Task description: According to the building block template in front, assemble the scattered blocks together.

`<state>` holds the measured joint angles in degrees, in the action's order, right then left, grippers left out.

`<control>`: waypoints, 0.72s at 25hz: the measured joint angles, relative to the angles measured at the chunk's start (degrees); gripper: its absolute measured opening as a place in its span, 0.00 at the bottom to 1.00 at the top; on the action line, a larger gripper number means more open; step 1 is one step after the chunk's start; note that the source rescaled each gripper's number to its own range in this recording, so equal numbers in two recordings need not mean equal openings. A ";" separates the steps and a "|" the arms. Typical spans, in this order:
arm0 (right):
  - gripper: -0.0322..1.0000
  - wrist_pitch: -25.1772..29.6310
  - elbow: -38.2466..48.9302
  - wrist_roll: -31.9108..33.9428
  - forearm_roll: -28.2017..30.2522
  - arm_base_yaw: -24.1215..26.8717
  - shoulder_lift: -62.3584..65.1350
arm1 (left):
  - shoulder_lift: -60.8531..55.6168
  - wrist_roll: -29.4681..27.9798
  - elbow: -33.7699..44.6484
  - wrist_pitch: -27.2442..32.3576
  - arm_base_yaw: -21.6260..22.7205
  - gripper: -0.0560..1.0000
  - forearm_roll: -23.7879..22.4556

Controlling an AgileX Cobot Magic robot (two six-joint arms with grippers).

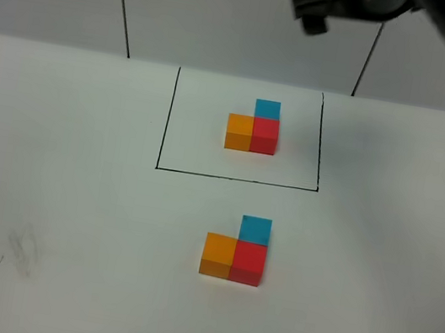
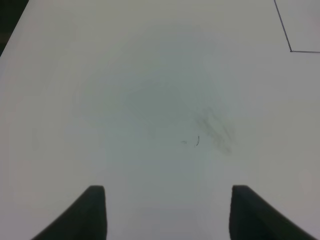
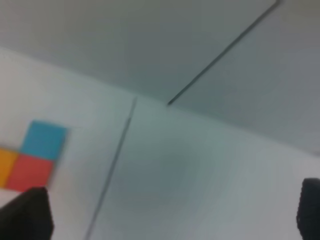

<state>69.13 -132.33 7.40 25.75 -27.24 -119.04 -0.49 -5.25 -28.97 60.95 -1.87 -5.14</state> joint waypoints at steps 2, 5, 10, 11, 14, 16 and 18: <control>1.00 0.06 -2.99 -8.41 -1.42 4.10 1.91 | 0.00 0.00 0.00 0.00 0.00 0.26 0.00; 1.00 0.17 -4.36 -19.97 -5.23 11.37 4.89 | 0.00 0.00 0.00 0.00 0.00 0.26 0.00; 1.00 0.51 -4.31 -28.70 -12.38 22.98 8.94 | 0.00 0.00 0.00 0.00 0.00 0.26 0.00; 1.00 0.58 -4.31 -29.33 -13.98 25.26 9.44 | 0.00 0.00 0.00 0.00 0.00 0.26 0.00; 1.00 0.75 -3.43 -30.61 -17.97 30.92 11.52 | 0.00 0.00 0.00 0.00 0.00 0.26 0.00; 1.00 0.75 -1.35 -31.66 -19.19 33.82 13.39 | 0.00 0.00 0.00 0.00 0.00 0.26 0.00; 1.00 0.75 2.03 -32.68 -19.46 36.67 15.91 | 0.00 0.00 0.00 0.00 0.00 0.26 0.00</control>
<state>69.88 -130.30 -25.28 6.29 9.44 -103.13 -0.49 -5.25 -28.97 60.95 -1.87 -5.14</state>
